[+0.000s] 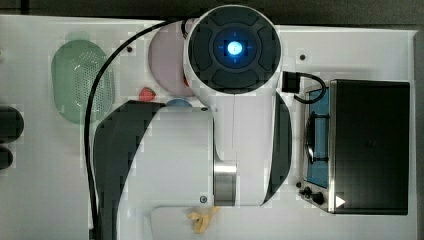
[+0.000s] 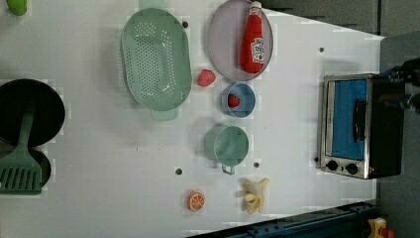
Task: Flap open oven.
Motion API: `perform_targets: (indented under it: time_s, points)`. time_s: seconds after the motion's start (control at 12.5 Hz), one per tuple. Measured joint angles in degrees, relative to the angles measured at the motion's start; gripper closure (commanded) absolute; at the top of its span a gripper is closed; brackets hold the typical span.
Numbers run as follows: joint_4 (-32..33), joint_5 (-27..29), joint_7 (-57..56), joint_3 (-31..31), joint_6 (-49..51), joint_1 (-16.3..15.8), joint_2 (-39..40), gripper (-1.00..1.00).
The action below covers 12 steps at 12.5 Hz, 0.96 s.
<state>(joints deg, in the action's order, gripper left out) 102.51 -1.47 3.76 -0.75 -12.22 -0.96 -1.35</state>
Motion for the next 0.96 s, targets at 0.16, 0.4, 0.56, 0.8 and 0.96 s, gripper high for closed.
perform_targets:
  time_s: [0.16, 0.4, 0.56, 0.8, 0.96]
  points:
    - [9.0, 0.0, -0.6, -1.1, 9.1, 0.4, -8.8, -0.81]
    - [9.4, -0.2, -2.0, -3.0, 11.5, 0.9, -18.6, -1.00]
    - [5.6, 0.2, -2.2, -2.9, 10.5, 1.0, -19.8, -0.65]
    - [5.4, -0.1, -2.2, -3.0, 8.7, 1.0, -18.9, 0.08]
    - [6.6, -0.1, -2.3, -3.6, 9.1, 0.8, -17.3, 0.55]
